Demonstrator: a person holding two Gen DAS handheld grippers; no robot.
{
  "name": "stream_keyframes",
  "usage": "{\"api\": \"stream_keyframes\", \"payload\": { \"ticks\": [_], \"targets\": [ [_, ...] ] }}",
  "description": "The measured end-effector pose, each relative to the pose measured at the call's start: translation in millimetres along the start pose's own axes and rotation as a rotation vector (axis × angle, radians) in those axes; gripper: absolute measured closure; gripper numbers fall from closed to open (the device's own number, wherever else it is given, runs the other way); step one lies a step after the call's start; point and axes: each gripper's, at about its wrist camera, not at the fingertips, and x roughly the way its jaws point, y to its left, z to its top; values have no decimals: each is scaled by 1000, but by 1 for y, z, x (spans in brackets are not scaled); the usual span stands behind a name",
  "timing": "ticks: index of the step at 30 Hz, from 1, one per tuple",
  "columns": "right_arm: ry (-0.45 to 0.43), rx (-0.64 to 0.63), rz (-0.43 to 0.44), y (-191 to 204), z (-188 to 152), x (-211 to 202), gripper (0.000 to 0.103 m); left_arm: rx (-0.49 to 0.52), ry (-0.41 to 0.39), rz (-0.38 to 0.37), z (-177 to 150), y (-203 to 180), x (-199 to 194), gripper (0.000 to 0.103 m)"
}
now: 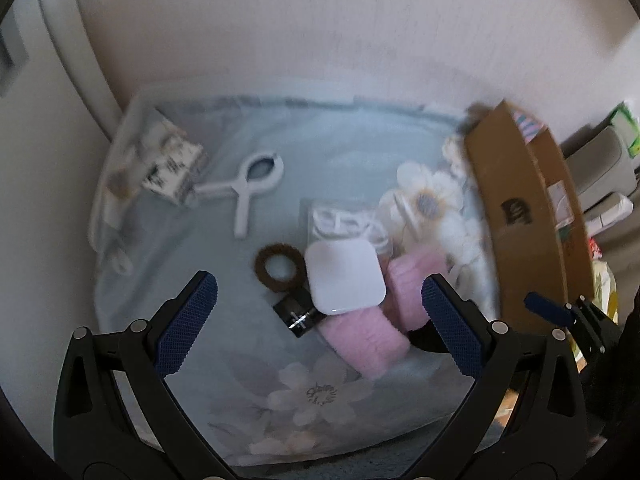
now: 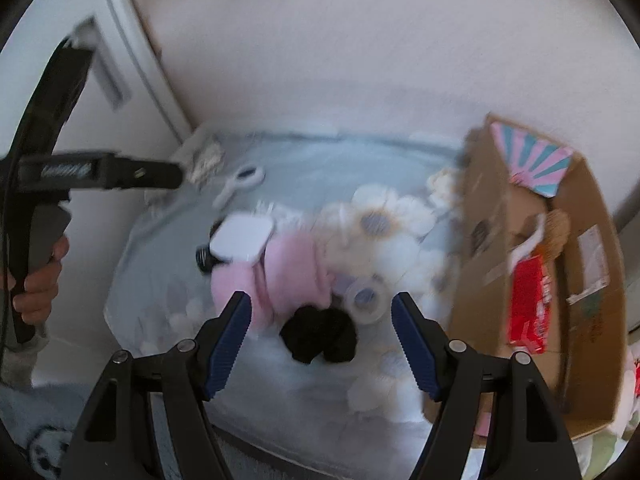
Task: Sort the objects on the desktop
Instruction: 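Grasp the white square case with the left gripper while the right grasps the black pouch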
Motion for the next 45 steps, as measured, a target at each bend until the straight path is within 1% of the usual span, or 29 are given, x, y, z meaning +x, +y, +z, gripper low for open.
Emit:
{"api": "stream_keyframes", "payload": {
  "ticks": [4,8,12,19,22,26,30,35,36,38,40,41,42,43,44,45],
  "targets": [
    [48,-32,12,4,-6,20,34,-7,32,7,-3,-4,22,1],
    [97,-39,13,2,-7,40,34,24,74,32,-1,-13,43,1],
    [144,-44,-1,-3,-9,56,34,37,87,50,0,-20,53,1],
    [190,-53,27,-10,-8,71,34,24,113,79,6,-21,76,1],
    [209,-58,34,-12,-8,77,34,11,111,93,6,-18,83,1],
    [221,-76,58,-13,-9,82,34,-19,108,96,4,-10,88,1],
    [216,-101,63,-11,-8,84,34,-47,105,86,1,-4,89,1],
    [206,-122,66,-10,-7,85,35,-39,90,101,-1,-4,86,2],
    [208,-120,71,-11,-6,87,37,-35,88,104,-2,-4,86,4],
    [219,-116,81,-11,-6,90,48,-34,95,111,-4,-4,88,9],
    [218,-121,84,-10,-7,92,53,-17,99,141,-6,-4,89,14],
    [220,-125,88,-9,-7,92,57,-9,95,148,-6,-4,88,18],
    [223,-125,92,-8,-7,93,60,-6,89,149,-7,-4,86,23],
    [226,-125,93,-8,-8,94,67,-6,83,150,-7,-3,85,26],
    [229,-124,93,-8,-8,94,73,-9,76,147,-7,-2,83,34],
    [228,-123,97,-7,-8,94,74,-9,73,144,-6,-1,81,44]
  ]
}}
